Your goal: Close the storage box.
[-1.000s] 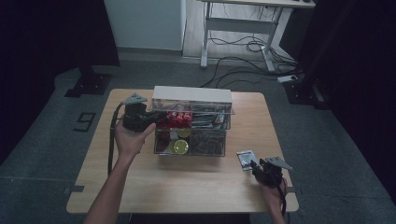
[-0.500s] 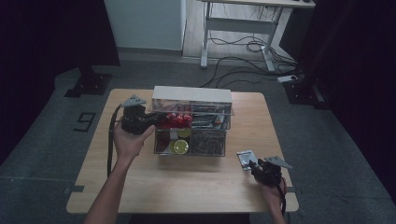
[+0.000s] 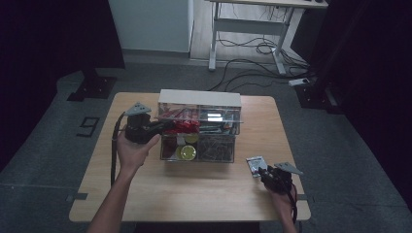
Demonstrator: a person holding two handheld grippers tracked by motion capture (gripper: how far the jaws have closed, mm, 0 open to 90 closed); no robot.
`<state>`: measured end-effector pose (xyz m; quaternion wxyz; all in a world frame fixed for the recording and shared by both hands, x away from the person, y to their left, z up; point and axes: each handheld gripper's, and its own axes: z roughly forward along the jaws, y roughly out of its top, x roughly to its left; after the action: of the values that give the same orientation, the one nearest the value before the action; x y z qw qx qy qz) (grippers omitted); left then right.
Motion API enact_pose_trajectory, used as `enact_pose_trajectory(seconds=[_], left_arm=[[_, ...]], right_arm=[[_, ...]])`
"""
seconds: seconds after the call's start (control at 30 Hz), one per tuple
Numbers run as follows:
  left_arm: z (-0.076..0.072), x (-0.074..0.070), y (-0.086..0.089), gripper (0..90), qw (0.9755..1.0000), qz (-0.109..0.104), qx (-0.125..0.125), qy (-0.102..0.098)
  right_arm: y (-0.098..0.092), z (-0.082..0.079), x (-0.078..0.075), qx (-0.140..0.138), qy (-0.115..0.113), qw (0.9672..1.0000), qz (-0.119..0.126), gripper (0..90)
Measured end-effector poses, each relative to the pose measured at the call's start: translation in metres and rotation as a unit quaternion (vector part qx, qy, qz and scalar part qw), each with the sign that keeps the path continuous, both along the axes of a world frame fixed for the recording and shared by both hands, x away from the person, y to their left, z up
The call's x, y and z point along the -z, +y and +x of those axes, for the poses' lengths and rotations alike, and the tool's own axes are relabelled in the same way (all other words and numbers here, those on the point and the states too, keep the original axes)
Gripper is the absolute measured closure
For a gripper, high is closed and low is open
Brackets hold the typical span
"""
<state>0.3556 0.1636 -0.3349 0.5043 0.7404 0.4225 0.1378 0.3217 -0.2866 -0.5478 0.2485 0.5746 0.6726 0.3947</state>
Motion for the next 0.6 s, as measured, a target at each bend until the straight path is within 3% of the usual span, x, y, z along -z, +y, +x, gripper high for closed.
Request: enact_pose_trajectory(seconds=[0.6], left_arm=[[-0.0058, 0.0095, 0.0037, 89.1, 0.9999, 0.007, -0.001, 0.009]], right_arm=[[-0.0023, 0.0006, 0.0001, -0.004, 0.005, 1.0000, 0.007, 55.4]])
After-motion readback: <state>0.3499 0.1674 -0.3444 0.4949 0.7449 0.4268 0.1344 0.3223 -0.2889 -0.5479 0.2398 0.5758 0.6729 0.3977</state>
